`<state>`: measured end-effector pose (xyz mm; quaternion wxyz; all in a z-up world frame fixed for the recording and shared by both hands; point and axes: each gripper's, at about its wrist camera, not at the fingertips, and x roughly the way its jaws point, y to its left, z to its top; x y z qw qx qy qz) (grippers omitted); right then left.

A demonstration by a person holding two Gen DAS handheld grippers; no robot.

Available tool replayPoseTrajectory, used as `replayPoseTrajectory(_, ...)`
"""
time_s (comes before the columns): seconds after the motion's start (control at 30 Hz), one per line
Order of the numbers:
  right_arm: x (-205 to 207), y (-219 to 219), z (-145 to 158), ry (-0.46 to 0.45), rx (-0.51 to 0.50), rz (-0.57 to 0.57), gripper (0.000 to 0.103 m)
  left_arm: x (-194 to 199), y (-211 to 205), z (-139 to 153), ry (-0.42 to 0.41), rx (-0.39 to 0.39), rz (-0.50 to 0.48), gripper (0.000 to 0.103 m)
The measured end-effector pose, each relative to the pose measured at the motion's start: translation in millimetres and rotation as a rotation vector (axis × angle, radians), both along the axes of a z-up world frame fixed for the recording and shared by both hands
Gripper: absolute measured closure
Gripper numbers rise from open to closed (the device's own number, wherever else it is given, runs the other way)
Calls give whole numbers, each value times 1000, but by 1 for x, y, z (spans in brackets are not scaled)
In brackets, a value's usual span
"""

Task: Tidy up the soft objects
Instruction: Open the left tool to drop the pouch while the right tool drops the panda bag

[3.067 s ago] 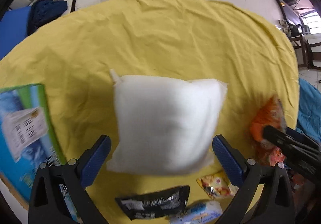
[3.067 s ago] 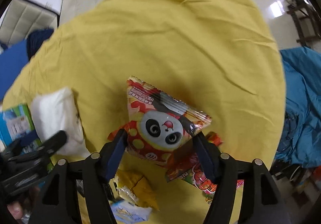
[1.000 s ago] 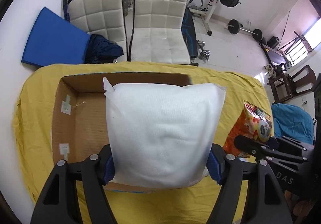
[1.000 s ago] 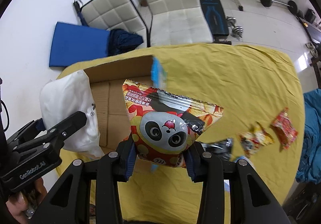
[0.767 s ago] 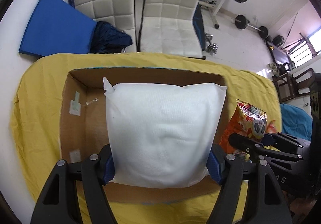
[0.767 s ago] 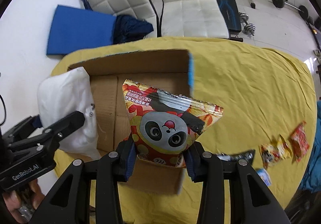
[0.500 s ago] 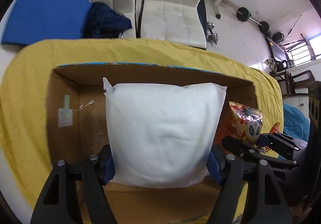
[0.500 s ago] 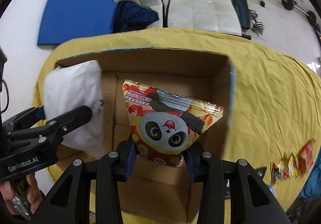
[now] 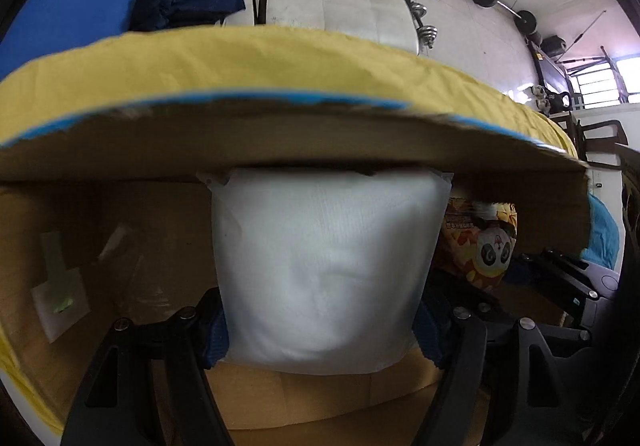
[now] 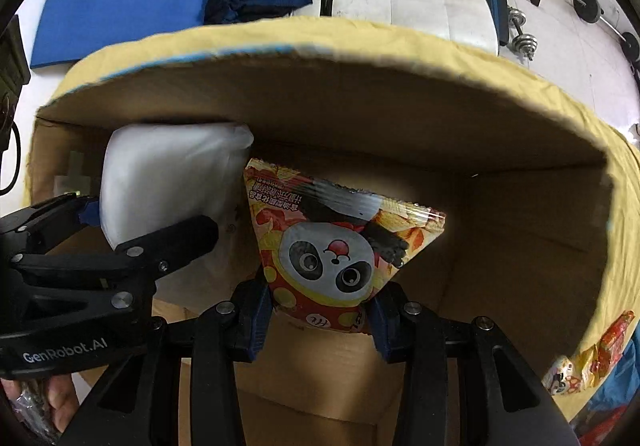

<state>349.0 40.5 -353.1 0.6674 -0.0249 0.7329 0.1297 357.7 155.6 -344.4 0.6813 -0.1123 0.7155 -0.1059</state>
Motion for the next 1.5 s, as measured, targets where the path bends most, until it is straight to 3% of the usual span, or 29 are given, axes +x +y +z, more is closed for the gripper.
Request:
replayPoseTrajectory(0.1,-1,2,-8,0,-12,7,58,-2,2,-5,2,8,5,30)
replayPoseTrajectory(0.33,-3,-2,-3,-6,-40,1,44,-5,3,4,10,41,8,28)
replayPoseTrajectory(0.47,-4,-5,10,-16,-41,-16,44,-7,2,17,-4,59,9,23)
replayPoseTrajectory(0.53,-5,-6,16,-23,-47,-17,44,-8,3,24,-19,79,3,13)
replayPoseTrajectory(0.6,-8,-7,27,-34,-58,-17,42,-10,2,36,-42,101,-6,11)
replayPoseTrajectory(0.67,-11,-6,37,-46,-69,-17,35,-13,2,42,-54,113,-12,10)
replayPoseTrajectory(0.7,-11,-5,39,-53,-77,-18,26,-16,3,48,-63,117,-15,8)
replayPoseTrajectory(0.87,-25,-10,61,-90,-115,-40,22,-38,6,75,-134,141,4,0)
replayPoseTrajectory(0.93,-32,-12,69,-98,-103,-58,1,-47,10,82,-164,154,22,0)
replayPoseTrajectory(1.2,-74,-21,94,-164,-81,-109,0,-81,22,117,-268,226,80,0)
replayPoseTrajectory(1.37,-106,-27,119,-223,-73,-123,0,-112,29,140,-320,232,147,1)
replayPoseTrajectory(1.5,-132,-29,139,-258,-54,-134,0,-138,20,160,-383,270,107,1)
